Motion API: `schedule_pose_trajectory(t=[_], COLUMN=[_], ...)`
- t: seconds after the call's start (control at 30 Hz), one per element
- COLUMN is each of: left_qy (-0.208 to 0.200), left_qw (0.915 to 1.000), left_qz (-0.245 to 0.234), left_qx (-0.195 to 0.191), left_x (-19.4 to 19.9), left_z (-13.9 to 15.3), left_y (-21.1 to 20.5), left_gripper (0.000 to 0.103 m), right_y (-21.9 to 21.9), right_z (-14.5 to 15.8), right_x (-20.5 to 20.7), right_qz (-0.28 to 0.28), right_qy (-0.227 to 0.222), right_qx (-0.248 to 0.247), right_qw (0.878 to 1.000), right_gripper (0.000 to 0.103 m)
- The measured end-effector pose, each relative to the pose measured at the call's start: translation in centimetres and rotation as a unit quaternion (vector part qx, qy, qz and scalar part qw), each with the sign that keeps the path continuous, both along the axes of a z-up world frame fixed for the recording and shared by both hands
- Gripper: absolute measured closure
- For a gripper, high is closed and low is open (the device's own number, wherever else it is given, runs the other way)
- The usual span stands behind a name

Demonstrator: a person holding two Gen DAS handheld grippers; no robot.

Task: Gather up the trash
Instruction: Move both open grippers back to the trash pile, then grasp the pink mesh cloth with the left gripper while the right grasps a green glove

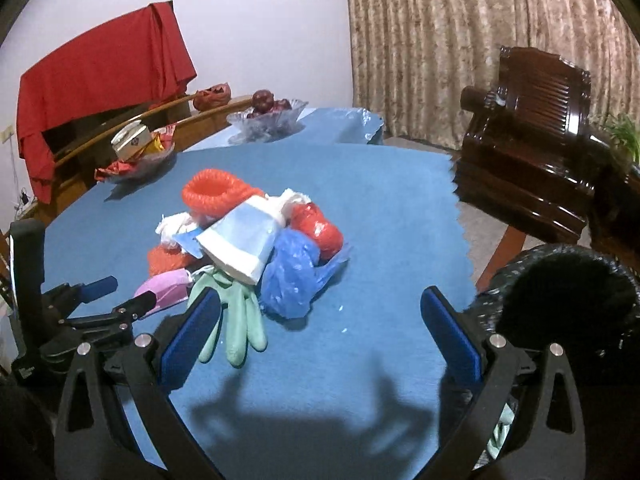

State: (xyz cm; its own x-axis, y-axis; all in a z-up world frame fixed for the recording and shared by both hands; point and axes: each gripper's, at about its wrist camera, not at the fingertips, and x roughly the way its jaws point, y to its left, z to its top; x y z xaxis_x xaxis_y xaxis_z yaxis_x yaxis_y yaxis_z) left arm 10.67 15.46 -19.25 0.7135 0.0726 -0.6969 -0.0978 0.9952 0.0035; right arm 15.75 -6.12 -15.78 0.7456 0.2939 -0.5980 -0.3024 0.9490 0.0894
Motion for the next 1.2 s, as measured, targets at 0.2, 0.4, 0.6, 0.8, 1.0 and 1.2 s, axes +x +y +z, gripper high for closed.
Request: schedule_pose_trajectory(t=[0.2, 0.4, 0.6, 0.8, 1.0, 1.2], left_qy=[0.036, 0.034, 0.017, 0.010, 0.007, 0.005], left_qw=[0.9992, 0.9991, 0.9991, 0.9991, 0.9988, 0.9987], left_qz=[0.000, 0.004, 0.006, 0.015, 0.039, 0.044], left_qx=[-0.016, -0.024, -0.039, -0.038, -0.030, -0.024], left_x=[1.5, 1.6, 0.6, -1.0, -1.8, -1.8], left_z=[-2.1, -1.9, -0.6, 0.5, 0.6, 0.5], left_y=[0.1, 0.5, 1.0, 2.1, 3.4, 3.6], left_gripper=[0.050, 0.083, 0.092, 0.092, 0.092, 0.092], right_y=[0.9, 1.9, 3.5, 6.4, 8.4, 9.5], right_z=[-1.6, -2.7, -3.7, -4.3, -5.4, -6.4], right_x=[0.9, 1.2, 0.8, 0.6, 1.6, 2.9], right_qz=[0.004, 0.011, 0.031, 0.060, 0.059, 0.053], right_qy=[0.015, 0.032, 0.048, 0.053, 0.066, 0.081], right_qx=[-0.010, -0.012, -0.004, -0.007, -0.020, -0.036], right_qw=[1.000, 0.999, 0.998, 0.997, 0.996, 0.995], right_gripper=[0.006, 0.020, 0.030, 0.033, 0.034, 0.034])
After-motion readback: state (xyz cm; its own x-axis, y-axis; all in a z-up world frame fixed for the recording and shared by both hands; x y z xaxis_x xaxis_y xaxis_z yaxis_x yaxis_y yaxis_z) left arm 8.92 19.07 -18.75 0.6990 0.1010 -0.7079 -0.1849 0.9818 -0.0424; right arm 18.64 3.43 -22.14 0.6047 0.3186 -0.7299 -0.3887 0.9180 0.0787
